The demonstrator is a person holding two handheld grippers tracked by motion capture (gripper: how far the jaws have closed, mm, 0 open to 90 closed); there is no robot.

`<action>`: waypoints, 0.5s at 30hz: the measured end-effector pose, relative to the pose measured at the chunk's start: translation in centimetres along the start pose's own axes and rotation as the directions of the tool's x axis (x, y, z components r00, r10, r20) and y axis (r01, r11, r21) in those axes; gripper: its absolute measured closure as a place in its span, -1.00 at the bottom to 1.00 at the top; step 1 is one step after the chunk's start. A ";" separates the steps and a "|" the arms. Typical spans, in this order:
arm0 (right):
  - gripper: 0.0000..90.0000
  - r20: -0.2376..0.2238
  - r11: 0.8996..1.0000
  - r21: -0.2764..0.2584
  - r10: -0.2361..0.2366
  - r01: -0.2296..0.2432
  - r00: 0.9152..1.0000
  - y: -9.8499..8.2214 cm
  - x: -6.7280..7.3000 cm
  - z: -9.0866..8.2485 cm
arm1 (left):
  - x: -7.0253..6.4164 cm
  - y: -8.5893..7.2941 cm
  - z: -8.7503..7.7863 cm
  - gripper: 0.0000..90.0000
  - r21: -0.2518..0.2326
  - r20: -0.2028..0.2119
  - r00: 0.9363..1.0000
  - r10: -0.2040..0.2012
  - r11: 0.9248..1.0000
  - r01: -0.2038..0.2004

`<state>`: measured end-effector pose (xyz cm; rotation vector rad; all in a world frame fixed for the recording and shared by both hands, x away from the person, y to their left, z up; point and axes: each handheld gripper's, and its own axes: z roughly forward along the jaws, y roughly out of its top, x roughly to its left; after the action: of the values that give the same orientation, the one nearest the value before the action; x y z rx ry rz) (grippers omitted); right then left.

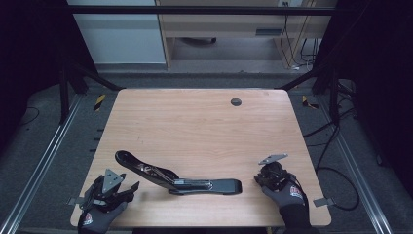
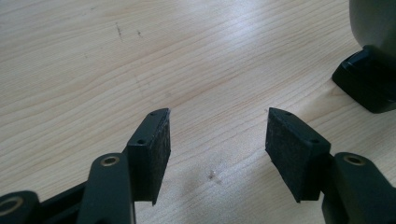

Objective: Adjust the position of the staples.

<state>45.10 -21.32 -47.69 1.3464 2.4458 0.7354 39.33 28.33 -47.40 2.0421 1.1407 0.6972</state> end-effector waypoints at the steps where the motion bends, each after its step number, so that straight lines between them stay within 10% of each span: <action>1: 0.74 -0.001 1.000 -0.002 0.000 0.000 1.000 0.0 0.0 0.0 | 0.0 0.0 0.0 -0.11 0.000 0.000 1.000 -0.001 1.000 0.001; 15: 0.74 -0.016 0.996 -0.076 -0.058 0.056 0.998 0.5 0.0 -1.5 | 0.1 -0.1 0.1 -0.11 -0.001 0.012 1.000 -0.009 1.000 0.009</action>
<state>44.79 -21.58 -46.12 1.2427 2.4336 0.8208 39.40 28.46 -47.46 2.0361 1.1420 0.6799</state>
